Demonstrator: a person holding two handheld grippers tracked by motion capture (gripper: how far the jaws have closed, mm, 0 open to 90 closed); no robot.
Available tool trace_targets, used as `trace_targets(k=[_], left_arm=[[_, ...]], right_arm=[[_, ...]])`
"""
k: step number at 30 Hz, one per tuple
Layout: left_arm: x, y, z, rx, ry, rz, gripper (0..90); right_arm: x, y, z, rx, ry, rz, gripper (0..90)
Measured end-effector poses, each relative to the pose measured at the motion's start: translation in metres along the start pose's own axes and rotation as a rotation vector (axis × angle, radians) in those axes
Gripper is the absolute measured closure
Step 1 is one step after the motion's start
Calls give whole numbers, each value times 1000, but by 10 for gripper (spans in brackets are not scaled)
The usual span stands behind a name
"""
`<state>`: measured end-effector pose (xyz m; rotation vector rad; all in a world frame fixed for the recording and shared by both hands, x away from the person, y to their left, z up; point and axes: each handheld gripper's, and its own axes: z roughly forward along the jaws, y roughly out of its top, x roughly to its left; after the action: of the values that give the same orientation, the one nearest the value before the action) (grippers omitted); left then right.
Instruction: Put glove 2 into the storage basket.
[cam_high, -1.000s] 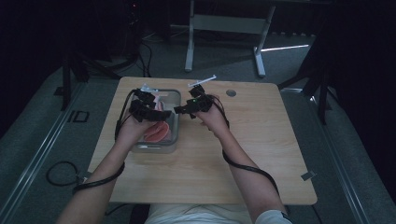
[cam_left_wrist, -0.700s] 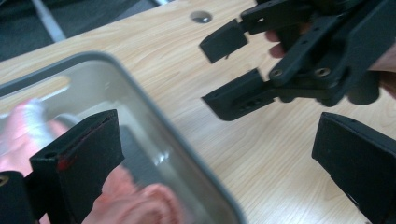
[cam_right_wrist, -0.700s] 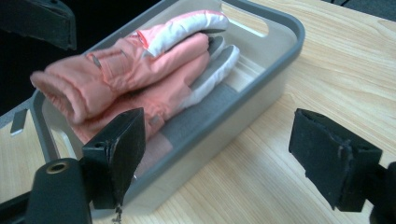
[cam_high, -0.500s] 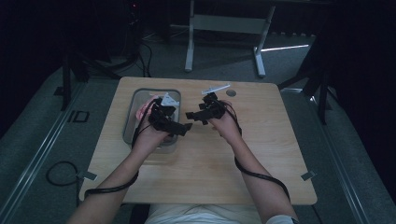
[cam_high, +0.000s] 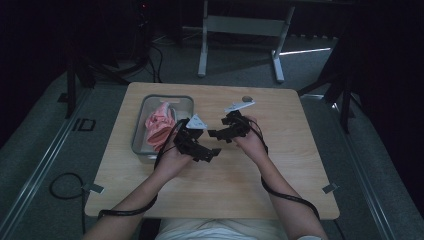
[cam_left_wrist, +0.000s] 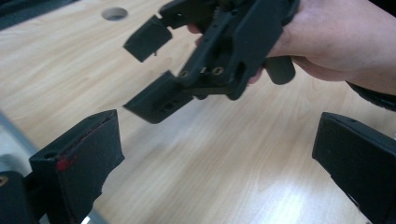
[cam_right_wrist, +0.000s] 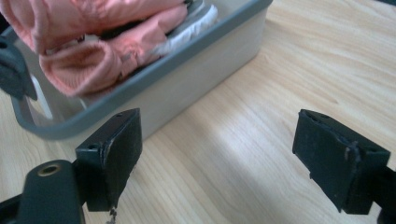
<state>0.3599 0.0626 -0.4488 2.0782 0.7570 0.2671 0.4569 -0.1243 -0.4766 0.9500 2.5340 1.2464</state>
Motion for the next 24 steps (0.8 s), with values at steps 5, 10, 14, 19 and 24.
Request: trace_targets(k=[5, 10, 14, 19, 24], left_arm=[[-11, -7, 8, 3, -18, 28, 12], [-19, -17, 17, 23, -36, 65, 13], [-26, -26, 25, 39, -55, 83, 12], [-30, -38, 36, 62, -82, 100, 12], [-34, -48, 46, 53, -127, 112, 12]], right_arm=[[1, -13, -1, 12, -2, -15, 154], [2, -24, -1, 13, -4, -22, 156], [4, -35, 1, 32, -9, -37, 155], [5, -47, 4, 46, -10, -41, 155], [5, -58, 6, 54, -20, -45, 154]])
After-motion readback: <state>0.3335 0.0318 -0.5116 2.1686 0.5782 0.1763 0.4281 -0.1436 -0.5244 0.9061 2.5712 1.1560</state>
